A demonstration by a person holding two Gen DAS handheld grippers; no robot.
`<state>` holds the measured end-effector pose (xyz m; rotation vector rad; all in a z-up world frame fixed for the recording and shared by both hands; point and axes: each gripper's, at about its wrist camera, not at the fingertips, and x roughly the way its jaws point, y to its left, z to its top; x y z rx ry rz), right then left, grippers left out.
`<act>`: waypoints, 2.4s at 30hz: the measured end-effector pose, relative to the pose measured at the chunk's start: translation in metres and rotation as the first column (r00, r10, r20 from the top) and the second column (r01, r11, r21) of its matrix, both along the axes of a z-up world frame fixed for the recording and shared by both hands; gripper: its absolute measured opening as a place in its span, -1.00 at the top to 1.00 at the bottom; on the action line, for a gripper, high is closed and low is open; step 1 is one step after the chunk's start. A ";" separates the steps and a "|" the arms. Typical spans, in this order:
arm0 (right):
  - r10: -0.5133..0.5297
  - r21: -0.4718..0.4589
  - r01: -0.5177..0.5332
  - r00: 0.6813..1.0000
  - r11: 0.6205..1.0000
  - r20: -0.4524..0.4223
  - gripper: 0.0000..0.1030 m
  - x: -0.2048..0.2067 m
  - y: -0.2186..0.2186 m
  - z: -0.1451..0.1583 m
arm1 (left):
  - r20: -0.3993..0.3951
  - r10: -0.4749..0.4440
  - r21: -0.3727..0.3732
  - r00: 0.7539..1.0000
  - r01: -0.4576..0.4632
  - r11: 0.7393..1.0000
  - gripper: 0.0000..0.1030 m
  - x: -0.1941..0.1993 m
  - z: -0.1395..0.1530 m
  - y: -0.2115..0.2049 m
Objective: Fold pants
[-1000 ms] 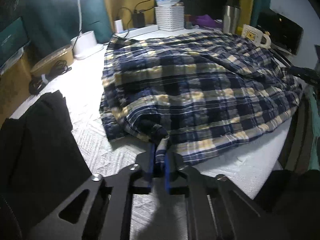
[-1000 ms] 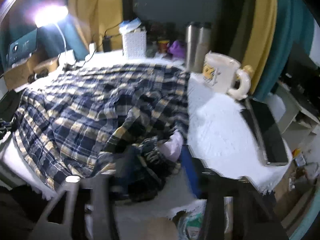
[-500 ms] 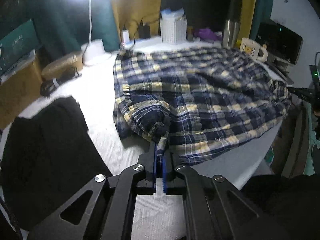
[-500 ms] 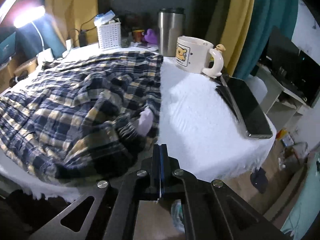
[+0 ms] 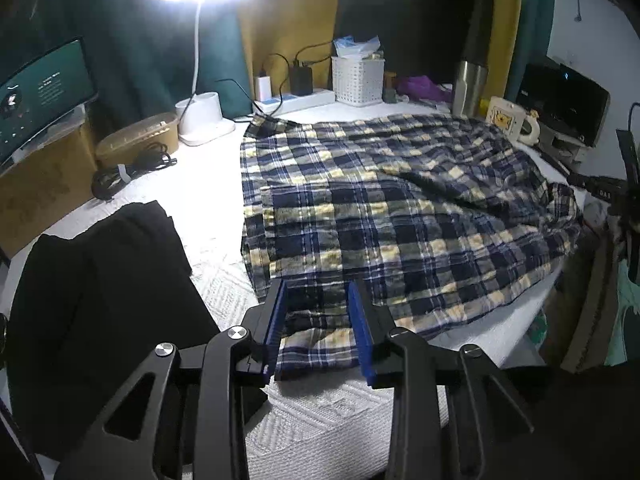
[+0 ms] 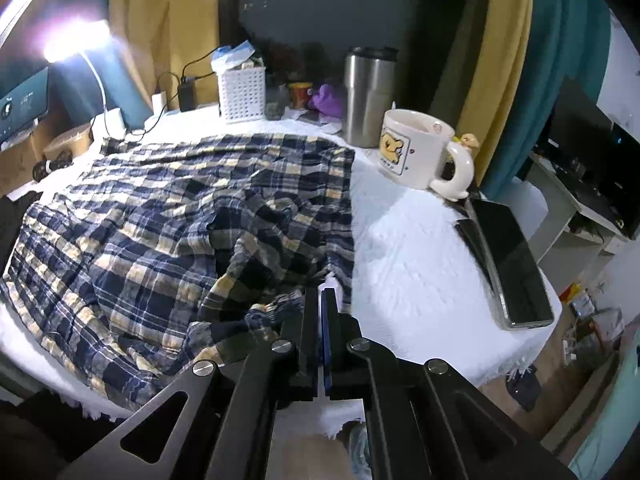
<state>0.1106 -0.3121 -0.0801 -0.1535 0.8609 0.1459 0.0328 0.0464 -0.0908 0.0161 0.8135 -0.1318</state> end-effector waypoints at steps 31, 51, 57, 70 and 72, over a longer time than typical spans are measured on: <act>-0.176 0.005 0.176 0.984 0.984 0.002 -0.86 0.008 -0.056 -0.023 | -0.131 -0.027 0.010 0.991 0.028 1.000 0.17 0.029 -0.039 -0.017; 0.102 0.058 -0.098 0.993 0.993 -0.061 0.50 0.005 -0.015 -0.023 | -0.130 -0.063 0.020 0.989 0.066 0.998 0.17 0.020 -0.038 -0.026; -0.036 0.044 0.038 0.998 0.998 -0.050 0.51 -0.011 -0.028 -0.025 | -0.119 -0.063 0.030 0.991 0.067 0.997 0.17 0.018 -0.039 -0.025; -0.009 0.009 0.008 0.996 1.000 0.085 -0.83 -0.047 0.005 0.006 | -0.063 -0.087 0.063 0.994 0.091 0.994 -0.29 -0.002 -0.017 -0.013; 0.045 0.013 -0.047 0.994 0.999 0.103 -0.83 -0.058 0.028 0.013 | -0.074 -0.098 0.061 0.992 0.102 0.993 -0.33 -0.004 -0.020 -0.015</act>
